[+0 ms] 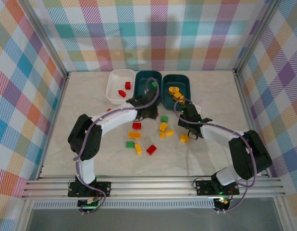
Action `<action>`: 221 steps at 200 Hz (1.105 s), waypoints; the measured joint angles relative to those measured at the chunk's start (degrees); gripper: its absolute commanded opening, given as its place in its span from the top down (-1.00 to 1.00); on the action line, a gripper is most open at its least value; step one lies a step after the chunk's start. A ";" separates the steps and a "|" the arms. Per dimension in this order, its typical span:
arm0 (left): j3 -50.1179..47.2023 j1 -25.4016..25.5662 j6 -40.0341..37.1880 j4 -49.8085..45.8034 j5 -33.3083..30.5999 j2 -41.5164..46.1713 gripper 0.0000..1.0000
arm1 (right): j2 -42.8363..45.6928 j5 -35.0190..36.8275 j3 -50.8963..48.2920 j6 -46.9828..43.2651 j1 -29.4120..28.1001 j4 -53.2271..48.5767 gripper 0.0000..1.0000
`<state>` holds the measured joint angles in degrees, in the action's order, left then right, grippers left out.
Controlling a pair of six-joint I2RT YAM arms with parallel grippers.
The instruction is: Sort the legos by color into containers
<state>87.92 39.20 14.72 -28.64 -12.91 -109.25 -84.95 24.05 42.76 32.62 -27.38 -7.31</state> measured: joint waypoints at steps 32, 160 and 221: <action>20.96 -10.95 3.43 -2.97 4.57 -11.52 0.66 | 0.02 0.31 0.00 -0.02 0.00 -0.02 -0.37; 37.66 -14.23 3.78 -8.57 20.35 -26.36 -0.73 | 4.13 -0.26 0.00 1.62 -0.63 -3.93 -0.58; -16.94 -13.03 10.34 16.55 21.90 17.73 -0.92 | 7.87 -3.19 -1.03 8.15 -6.58 -15.56 -0.58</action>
<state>70.98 26.17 25.06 -12.10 8.99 -91.53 -77.08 20.86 41.74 40.77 -33.95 -22.87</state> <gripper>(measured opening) 0.959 0.796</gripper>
